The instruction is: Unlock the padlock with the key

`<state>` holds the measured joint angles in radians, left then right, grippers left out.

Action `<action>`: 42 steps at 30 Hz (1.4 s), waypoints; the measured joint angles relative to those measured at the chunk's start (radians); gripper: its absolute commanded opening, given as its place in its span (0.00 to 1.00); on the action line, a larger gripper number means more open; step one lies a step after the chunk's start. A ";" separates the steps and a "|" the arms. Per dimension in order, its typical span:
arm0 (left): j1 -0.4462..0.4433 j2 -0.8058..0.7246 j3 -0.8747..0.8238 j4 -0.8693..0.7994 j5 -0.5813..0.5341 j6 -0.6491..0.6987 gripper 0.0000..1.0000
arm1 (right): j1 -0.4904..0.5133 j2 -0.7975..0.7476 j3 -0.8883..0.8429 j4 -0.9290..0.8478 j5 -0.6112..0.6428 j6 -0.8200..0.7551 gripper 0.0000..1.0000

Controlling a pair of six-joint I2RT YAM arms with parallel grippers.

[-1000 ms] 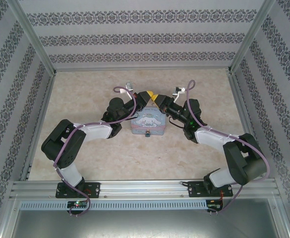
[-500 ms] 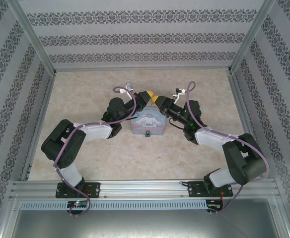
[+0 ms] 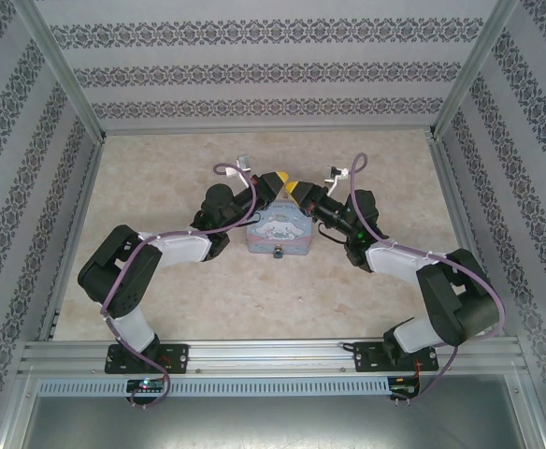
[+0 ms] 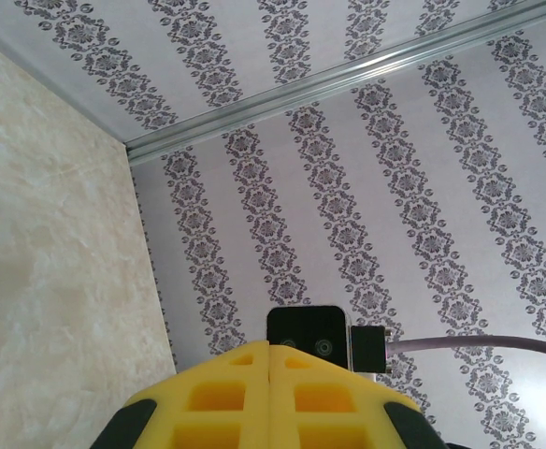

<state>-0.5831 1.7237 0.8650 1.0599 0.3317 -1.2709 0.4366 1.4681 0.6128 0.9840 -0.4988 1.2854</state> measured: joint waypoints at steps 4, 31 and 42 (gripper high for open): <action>0.000 0.000 0.000 -0.001 -0.005 -0.003 0.00 | 0.000 0.003 0.000 0.003 0.000 0.002 0.00; 0.000 -0.554 -0.132 -0.687 -0.068 0.318 0.78 | -0.069 0.000 -0.101 -0.120 -0.076 -0.024 0.00; -0.086 -0.596 -0.256 -0.963 -0.057 0.487 0.82 | -0.068 -0.111 -0.101 -0.390 -0.083 -0.123 0.00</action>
<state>-0.6689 1.1278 0.6090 0.0971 0.2745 -0.7837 0.3683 1.3567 0.5121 0.5938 -0.5819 1.1622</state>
